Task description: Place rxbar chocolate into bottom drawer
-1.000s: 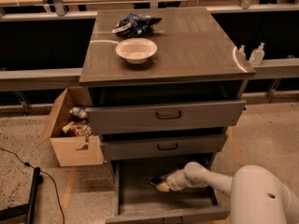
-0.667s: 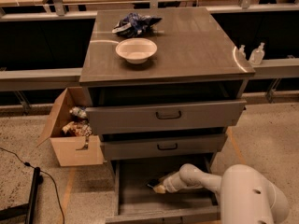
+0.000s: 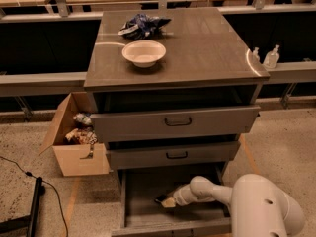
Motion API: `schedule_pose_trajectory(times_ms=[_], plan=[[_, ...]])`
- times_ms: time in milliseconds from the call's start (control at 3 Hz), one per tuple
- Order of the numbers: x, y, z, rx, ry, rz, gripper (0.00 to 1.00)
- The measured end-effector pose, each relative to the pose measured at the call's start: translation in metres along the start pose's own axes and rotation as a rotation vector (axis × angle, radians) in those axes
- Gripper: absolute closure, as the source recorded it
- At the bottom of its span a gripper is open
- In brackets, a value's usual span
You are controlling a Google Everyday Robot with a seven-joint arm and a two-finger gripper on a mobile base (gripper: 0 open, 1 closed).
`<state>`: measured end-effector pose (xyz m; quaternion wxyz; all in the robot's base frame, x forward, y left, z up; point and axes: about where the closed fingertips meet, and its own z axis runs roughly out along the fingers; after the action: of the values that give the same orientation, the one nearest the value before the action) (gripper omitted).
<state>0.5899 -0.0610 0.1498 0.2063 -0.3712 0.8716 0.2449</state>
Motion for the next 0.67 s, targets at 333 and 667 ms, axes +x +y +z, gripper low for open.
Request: schedule_pose_trajectory(times_ms=[333, 667], plan=[[0.002, -0.004, -0.008, 0.019, 0.004, 0.019, 0.05], [0.011, -0.014, -0.031, 0.079, 0.029, 0.074, 0.00]])
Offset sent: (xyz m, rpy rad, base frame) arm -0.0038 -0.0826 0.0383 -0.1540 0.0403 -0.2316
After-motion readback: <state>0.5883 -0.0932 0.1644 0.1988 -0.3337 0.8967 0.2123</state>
